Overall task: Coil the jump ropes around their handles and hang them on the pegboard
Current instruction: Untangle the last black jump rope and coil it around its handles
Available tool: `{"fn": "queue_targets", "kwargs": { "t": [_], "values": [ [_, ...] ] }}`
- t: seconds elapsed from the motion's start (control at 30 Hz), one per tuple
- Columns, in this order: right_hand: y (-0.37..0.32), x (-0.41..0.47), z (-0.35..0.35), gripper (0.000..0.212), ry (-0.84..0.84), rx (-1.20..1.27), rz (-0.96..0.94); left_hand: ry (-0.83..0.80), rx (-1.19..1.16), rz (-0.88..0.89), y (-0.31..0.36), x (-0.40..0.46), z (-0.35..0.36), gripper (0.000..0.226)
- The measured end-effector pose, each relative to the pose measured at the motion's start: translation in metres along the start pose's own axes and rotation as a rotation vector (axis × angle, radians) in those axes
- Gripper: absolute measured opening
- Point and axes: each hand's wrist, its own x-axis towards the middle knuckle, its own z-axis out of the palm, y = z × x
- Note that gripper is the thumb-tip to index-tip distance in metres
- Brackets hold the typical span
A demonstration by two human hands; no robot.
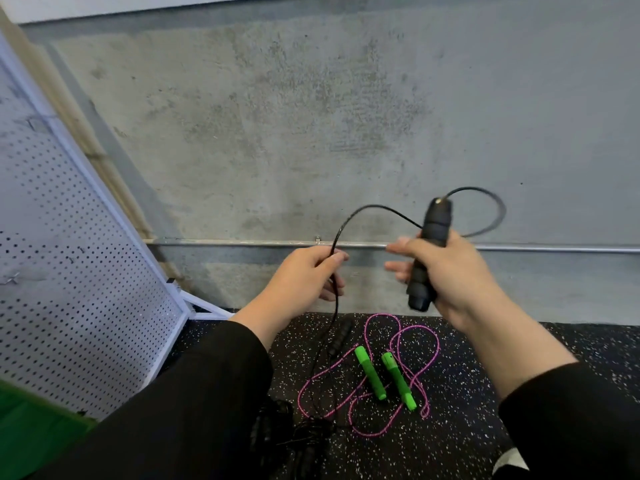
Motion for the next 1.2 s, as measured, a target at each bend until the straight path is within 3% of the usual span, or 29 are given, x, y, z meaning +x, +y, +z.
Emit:
{"fn": "queue_targets", "kwargs": {
  "t": [0.1, 0.23, 0.53, 0.63, 0.73, 0.8, 0.87, 0.93, 1.07, 1.13, 1.2],
  "values": [
    [0.014, -0.007, 0.009, 0.029, -0.131, -0.105, 0.081, 0.032, -0.203, 0.038, 0.016, 0.002, 0.014, 0.022],
    [0.029, -0.013, 0.019, 0.024, -0.252, -0.207, 0.088, 0.074, -0.283, 0.087, 0.031, 0.013, 0.028, 0.022],
    [0.027, 0.016, 0.002, 0.025, -0.021, -0.303, -0.027, 0.05, 0.085, 0.104, 0.016, 0.033, 0.027, 0.035],
    [0.022, 0.027, -0.005, 0.025, 0.017, -0.279, -0.057, -0.142, 0.306, -0.086, 0.003, 0.032, 0.022, 0.047],
    [0.018, 0.035, -0.008, 0.023, 0.049, -0.256, -0.086, -0.55, 0.756, -0.216, -0.011, 0.028, 0.019, 0.058],
    [0.016, 0.039, -0.011, 0.021, 0.075, -0.244, -0.112, -0.74, 0.998, -0.23, -0.017, 0.021, 0.02, 0.061],
    [0.013, 0.043, -0.013, 0.023, 0.111, -0.241, -0.136, -0.81, 0.967, -0.255, -0.022, 0.019, 0.021, 0.048],
    [0.011, 0.046, -0.016, 0.024, 0.141, -0.25, -0.16, -0.742, 0.878, -0.242, -0.024, 0.02, 0.019, 0.031],
    [0.011, 0.048, -0.02, 0.026, 0.117, -0.348, -0.14, -0.309, 0.807, -0.084, -0.014, 0.027, 0.007, 0.032],
    [0.015, 0.048, -0.018, 0.026, 0.035, -0.441, -0.054, -0.149, 0.616, -0.03, -0.006, 0.028, 0.006, 0.032],
    [0.02, 0.045, -0.013, 0.028, -0.022, -0.544, -0.002, -0.089, 0.38, -0.017, -0.002, 0.027, 0.008, 0.037]
  ]
}}
